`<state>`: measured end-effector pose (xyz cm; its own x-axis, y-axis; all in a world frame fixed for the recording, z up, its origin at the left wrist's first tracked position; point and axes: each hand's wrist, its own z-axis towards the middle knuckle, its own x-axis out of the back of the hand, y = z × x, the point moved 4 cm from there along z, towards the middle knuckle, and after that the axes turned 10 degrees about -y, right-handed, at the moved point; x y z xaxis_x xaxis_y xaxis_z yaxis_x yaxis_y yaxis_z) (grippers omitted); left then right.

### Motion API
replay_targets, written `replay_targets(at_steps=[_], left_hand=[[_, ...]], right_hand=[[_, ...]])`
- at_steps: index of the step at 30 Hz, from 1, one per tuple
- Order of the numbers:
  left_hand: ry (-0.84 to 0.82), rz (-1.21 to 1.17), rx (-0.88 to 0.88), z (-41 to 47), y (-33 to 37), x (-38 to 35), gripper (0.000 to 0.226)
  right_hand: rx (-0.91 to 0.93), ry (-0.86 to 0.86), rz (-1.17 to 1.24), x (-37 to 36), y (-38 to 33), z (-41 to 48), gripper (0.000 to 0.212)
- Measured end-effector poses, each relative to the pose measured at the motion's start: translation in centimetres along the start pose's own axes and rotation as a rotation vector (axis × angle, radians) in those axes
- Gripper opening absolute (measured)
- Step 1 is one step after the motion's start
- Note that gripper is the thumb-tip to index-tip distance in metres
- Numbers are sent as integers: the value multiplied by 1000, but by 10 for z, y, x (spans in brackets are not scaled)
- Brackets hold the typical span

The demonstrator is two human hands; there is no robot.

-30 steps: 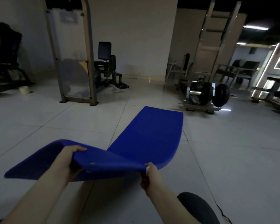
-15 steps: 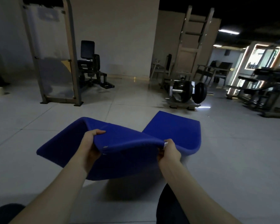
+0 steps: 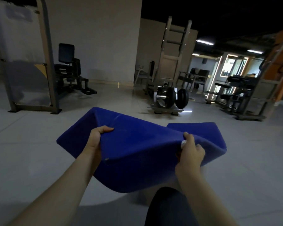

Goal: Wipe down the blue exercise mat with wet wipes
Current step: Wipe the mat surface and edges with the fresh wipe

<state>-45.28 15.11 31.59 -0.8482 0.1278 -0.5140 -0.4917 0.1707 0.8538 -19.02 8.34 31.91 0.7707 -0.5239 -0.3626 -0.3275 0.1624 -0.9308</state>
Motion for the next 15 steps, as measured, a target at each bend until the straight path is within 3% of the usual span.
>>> replay_targets(at_steps=[4,9,12,15], left_hand=[[-7,117,-35,1,27,12,12],[6,159,-122,11,60,24,14],[9,175,-98,20,58,53,27],[99,185,-2,28,40,96,36]], right_hand=[[43,-145,-13,-8,37,-14,17],[-150,-184,-28,-40,64,19,31],[-311,-246,-69,-46,115,24,33],[-587,-342,-34,-51,165,25,35]])
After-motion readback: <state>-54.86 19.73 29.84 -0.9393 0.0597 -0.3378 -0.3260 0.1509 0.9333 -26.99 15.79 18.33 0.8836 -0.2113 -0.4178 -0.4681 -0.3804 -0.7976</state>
